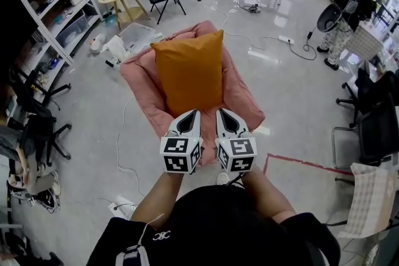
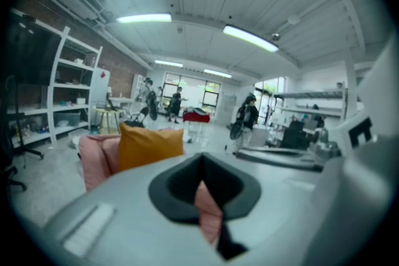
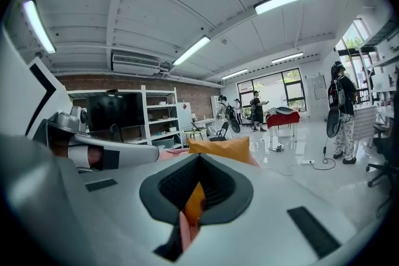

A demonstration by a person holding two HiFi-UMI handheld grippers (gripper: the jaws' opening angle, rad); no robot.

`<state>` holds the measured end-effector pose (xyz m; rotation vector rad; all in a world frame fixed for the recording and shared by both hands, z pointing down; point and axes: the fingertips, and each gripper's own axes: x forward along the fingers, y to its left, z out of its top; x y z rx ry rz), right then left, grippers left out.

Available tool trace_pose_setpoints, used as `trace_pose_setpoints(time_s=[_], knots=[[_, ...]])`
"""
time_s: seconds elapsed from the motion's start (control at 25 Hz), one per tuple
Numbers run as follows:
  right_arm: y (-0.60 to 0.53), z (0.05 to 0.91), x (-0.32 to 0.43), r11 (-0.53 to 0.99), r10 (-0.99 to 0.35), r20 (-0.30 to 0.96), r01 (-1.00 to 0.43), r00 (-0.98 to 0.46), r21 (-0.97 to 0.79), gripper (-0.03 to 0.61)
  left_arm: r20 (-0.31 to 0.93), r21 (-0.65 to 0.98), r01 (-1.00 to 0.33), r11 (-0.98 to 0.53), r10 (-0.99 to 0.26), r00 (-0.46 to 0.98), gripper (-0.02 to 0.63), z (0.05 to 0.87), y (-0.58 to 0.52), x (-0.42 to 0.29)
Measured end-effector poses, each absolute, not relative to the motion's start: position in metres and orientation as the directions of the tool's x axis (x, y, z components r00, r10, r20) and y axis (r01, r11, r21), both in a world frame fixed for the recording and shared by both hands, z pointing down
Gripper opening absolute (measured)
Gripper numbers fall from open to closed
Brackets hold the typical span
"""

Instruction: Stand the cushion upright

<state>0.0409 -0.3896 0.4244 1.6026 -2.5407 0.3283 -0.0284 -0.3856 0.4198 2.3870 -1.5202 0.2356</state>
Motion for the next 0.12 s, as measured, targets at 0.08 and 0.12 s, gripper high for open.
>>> trace_pose_setpoints(time_s=[0.08, 0.12], knots=[[-0.3902, 0.4243, 0.0420, 0.418, -0.875, 0.215, -0.901, -0.434, -0.119, -0.008, 0.297, 0.165, -0.904, -0.395, -0.854, 0.427, -0.002, 0.4200, -0.3861, -0.0268], [-0.3904, 0.4243, 0.0423, 0.419, -0.875, 0.214, -0.900, -0.435, -0.119, -0.008, 0.297, 0.165, -0.904, -0.395, -0.854, 0.428, -0.002, 0.4200, -0.3862, -0.0262]])
